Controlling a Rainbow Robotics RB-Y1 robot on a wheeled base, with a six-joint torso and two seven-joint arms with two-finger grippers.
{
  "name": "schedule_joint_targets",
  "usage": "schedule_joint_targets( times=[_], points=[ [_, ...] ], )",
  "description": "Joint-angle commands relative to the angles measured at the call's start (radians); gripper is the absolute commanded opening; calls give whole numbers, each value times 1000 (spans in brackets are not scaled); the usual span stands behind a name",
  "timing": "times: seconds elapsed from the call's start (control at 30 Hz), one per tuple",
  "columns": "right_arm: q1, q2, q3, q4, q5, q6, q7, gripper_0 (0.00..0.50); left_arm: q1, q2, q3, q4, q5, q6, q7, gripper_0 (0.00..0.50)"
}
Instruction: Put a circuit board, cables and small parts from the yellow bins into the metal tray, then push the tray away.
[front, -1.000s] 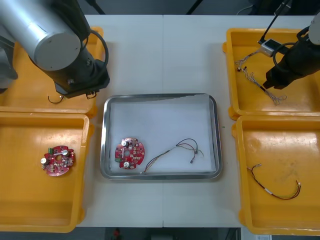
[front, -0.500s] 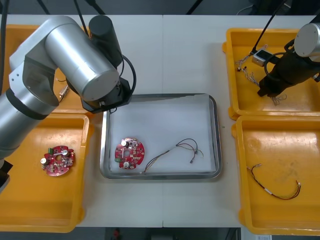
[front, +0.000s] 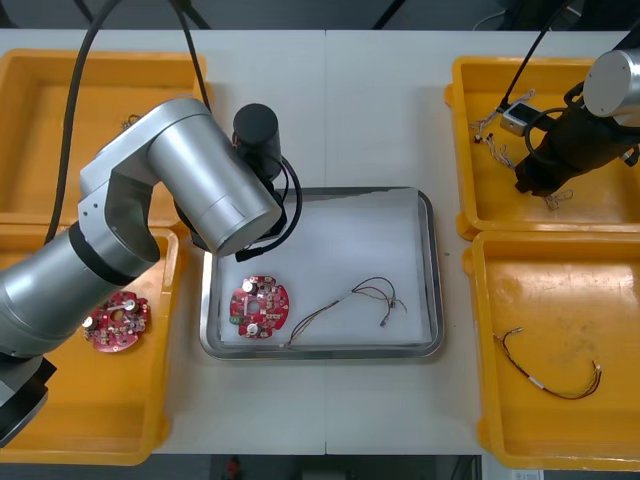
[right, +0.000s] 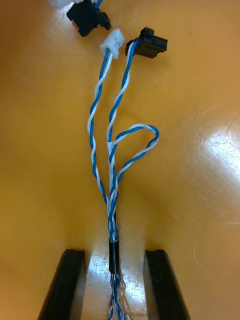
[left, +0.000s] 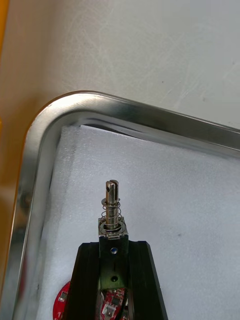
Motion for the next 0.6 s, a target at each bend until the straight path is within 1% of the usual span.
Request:
schedule_joint_targets(
  times=[0.03,0.07,0.1,0.2,0.37,0.6],
  points=[
    [-38,11,18,-4,-2,-6,33,132,19,-29,-24,-3,-33,-36,93,0],
    [-40,11,18,-4,-2,-6,33,49,19,-29,-32,2,-37,-47,93,0],
    [-38,11,18,-4,-4,-6,33,5,19,-29,-41,11,-50,-62,96,0],
    [-38,11,18,-4,-10,-6,36,0,19,-31,-56,35,-59,-93,104,0],
    [-40,0,15,-4,-13,-6,50,0,19,-32,-67,54,-57,-102,107,0],
    [-44,-45,-26,-54,2,38,82,0,20,-31,-108,75,-56,-131,118,0]
  ],
)
